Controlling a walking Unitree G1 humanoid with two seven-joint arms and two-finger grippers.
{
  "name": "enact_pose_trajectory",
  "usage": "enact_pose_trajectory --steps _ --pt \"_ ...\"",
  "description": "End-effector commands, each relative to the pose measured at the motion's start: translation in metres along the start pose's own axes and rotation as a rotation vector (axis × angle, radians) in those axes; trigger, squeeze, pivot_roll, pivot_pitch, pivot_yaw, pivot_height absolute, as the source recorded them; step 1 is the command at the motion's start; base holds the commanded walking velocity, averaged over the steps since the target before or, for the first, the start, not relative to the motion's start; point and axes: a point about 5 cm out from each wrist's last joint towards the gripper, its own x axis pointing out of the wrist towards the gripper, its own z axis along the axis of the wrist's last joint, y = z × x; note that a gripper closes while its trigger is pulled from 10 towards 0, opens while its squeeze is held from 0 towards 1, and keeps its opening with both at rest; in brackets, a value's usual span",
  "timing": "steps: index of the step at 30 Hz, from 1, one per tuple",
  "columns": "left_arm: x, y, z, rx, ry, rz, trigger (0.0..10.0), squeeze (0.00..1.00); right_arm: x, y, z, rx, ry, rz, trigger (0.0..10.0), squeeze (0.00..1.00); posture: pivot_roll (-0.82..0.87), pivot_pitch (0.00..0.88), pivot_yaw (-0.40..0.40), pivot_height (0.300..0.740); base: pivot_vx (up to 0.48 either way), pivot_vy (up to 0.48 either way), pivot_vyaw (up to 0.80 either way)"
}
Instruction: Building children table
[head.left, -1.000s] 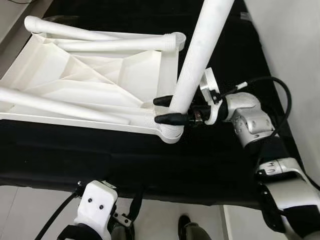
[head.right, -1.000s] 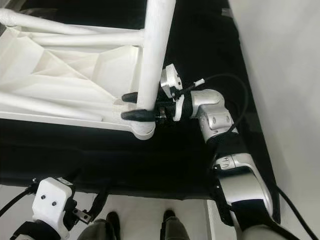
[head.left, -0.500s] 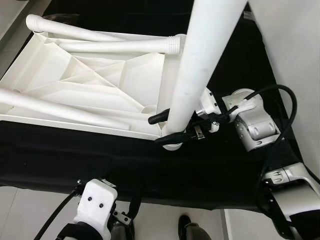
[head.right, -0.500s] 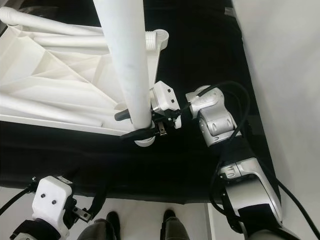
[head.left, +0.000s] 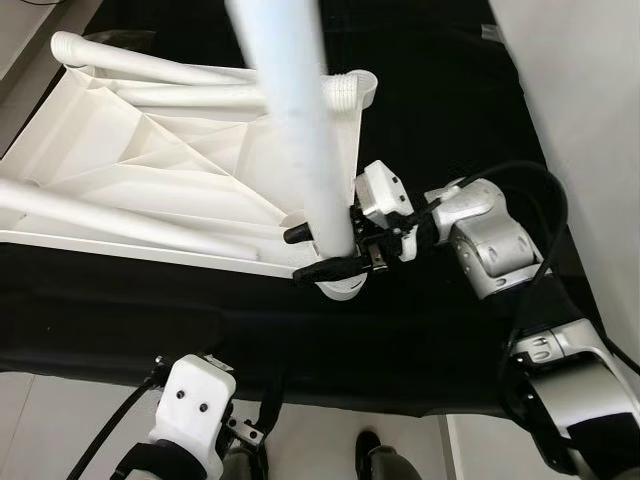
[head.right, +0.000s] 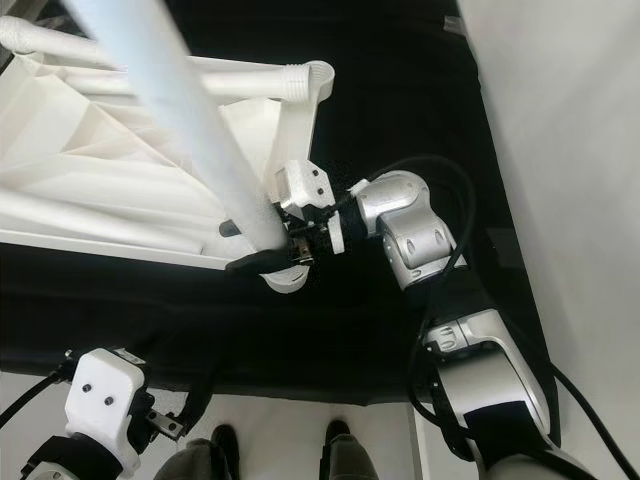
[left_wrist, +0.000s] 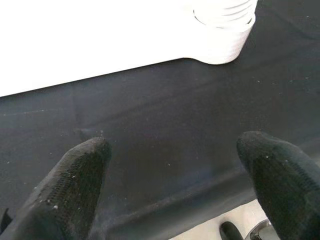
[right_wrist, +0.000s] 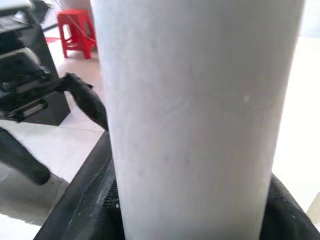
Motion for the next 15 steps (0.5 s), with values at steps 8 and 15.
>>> enact_pose_trajectory --steps 8,15 --pt "-0.003 -0.001 -0.006 -0.010 0.034 0.007 10.0 0.00 0.002 0.008 -0.051 0.238 0.151 -0.152 10.0 0.00 0.04 0.407 -0.020 0.740 0.000 0.000 0.00" --pt "-0.002 -0.001 -0.007 -0.011 0.035 0.005 10.0 0.00 -0.005 0.006 -0.055 0.314 0.125 -0.318 10.0 0.00 0.03 0.403 -0.018 0.740 0.000 0.000 0.00"
